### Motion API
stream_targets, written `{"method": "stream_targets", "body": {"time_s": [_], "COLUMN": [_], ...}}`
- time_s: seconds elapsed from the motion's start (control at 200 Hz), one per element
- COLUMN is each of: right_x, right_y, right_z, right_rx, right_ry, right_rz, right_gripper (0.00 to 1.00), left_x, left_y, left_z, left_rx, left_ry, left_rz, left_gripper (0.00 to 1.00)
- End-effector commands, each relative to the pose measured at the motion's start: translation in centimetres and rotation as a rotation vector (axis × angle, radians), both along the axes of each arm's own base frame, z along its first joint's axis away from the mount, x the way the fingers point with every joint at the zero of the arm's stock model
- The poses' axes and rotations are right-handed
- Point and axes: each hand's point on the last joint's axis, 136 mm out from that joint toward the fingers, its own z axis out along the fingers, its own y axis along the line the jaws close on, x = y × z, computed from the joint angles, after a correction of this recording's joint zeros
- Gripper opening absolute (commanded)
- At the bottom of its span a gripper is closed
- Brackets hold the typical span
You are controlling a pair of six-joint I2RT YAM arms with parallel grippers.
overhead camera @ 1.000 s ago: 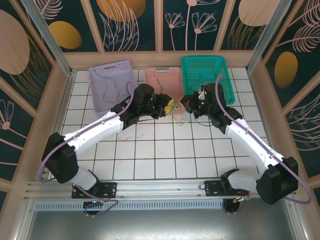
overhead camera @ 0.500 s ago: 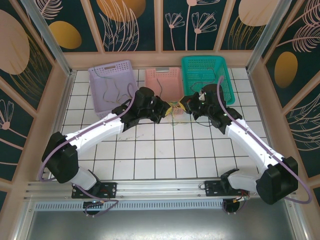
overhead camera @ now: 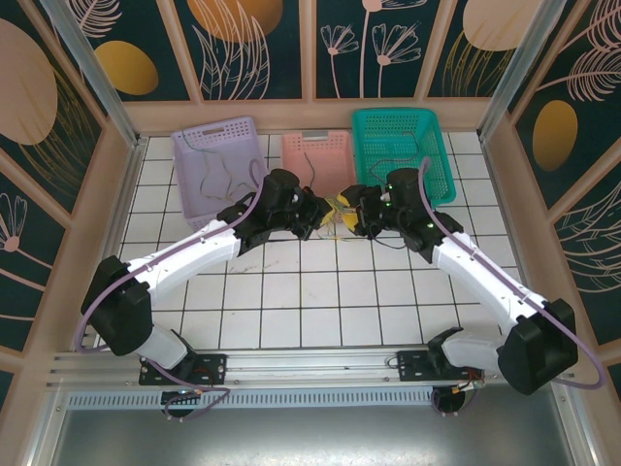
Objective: Untangle the cables
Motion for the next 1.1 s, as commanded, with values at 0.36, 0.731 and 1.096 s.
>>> {"method": "stream_targets", "body": {"time_s": [0.36,0.731,1.096], "right_x": [1.4,2.0,3.7], "right_y": [-2.6,-13.6,-22.5], "right_z": [-1.0,1.7,5.5], "right_rx": [-0.065,-0.225,-0.297], "right_ry": [0.015,-0.109,-0.169], "right_rz": [-0.092,-0.171,-0.406], "right_gripper": [0.00,0.00,0.00], "left_x": [-0.2,-1.8,-1.9], "left_y": [0.8,12.1,16.7], "left_z": [1.2,-8.4,-7.5], "left_rx": [0.075,0.829,1.023], "left_ry": [-0.102,-0.212,-0.259], "left_rz": [-0.060,-0.188,-0.142], "left_gripper": [0.00,0.00,0.00]}}
